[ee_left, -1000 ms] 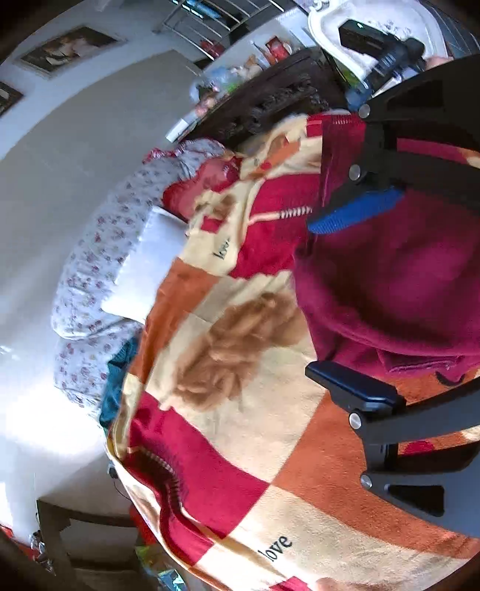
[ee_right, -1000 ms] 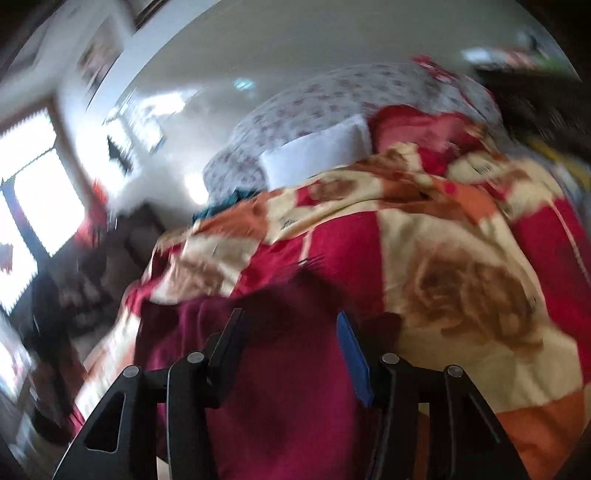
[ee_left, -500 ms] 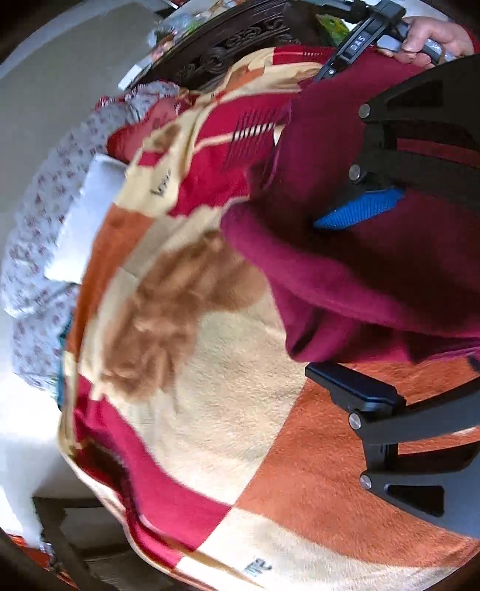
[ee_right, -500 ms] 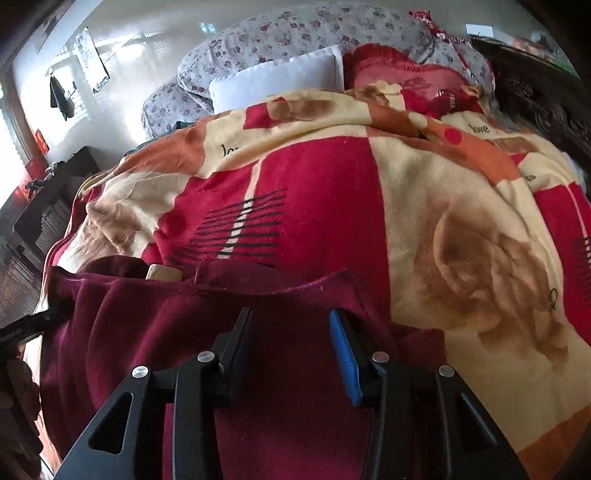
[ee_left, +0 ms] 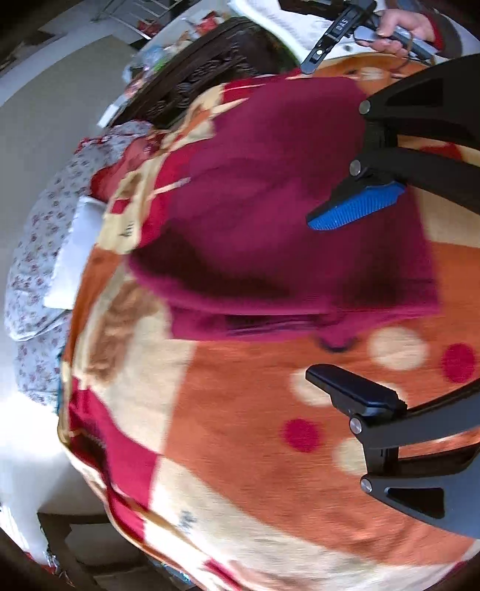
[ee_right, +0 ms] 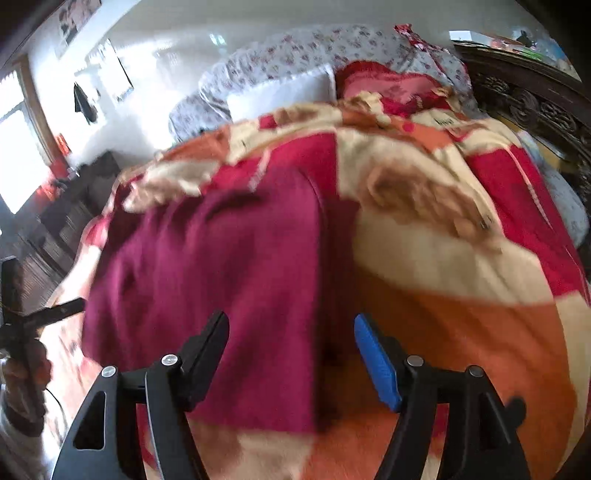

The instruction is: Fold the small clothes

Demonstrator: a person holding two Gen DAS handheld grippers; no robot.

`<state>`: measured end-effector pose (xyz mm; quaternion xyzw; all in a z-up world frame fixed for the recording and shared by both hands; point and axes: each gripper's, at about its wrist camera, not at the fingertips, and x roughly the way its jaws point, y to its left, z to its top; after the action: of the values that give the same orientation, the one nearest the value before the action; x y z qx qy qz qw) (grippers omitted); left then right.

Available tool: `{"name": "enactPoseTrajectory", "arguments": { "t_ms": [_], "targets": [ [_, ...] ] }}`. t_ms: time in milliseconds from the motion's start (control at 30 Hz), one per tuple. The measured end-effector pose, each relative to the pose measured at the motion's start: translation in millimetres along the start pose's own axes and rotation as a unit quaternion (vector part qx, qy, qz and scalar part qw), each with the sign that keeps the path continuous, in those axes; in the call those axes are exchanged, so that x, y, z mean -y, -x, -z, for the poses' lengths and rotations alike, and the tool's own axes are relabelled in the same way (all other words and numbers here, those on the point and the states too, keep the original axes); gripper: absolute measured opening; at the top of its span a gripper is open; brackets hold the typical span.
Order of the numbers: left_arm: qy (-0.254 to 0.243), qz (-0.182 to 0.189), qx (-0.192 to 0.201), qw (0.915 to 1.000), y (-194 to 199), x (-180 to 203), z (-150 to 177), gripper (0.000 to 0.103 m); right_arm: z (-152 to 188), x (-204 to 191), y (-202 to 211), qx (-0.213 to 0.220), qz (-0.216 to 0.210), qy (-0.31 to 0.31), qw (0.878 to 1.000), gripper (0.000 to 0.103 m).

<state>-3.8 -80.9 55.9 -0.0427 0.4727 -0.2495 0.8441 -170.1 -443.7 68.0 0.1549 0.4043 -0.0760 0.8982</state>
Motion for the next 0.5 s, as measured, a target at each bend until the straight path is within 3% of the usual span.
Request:
{"name": "enactPoseTrajectory", "arguments": {
  "t_ms": [67,133,167,233,300,367,500],
  "targets": [
    [0.003,0.001,-0.008,1.0,-3.5,-0.3,14.8,0.075,14.3,3.1,-10.2,-0.018,-0.006,-0.004,1.0,0.071],
    [0.009,0.0,-0.019,0.9998,-9.7,-0.7,26.3,0.075,21.8,3.5,-17.6,-0.029,-0.025,-0.003,0.999,0.032],
    [0.008,0.002,-0.023,0.9997,-11.5,-1.0,30.5,0.074,22.8,1.1,-14.6,-0.02,-0.023,0.007,1.0,0.029],
    [-0.005,-0.003,-0.033,0.9994,-16.3,1.6,34.7,0.067,21.7,-2.0,-4.4,-0.008,-0.015,0.021,1.0,0.014],
    [-0.023,0.002,-0.048,0.9986,-19.0,3.3,36.2,0.032,21.3,-1.9,9.5,0.006,-0.021,0.024,0.999,0.012],
    [-0.023,0.009,-0.05,0.9984,-16.6,0.9,36.7,0.029,21.4,2.2,14.7,0.01,-0.02,0.023,0.999,0.01],
    [-0.03,0.011,-0.047,0.9984,-16.1,-5.6,39.3,0.024,32.0,14.9,-10.8,-0.021,-0.003,0.008,1.0,0.008]
  ]
}}
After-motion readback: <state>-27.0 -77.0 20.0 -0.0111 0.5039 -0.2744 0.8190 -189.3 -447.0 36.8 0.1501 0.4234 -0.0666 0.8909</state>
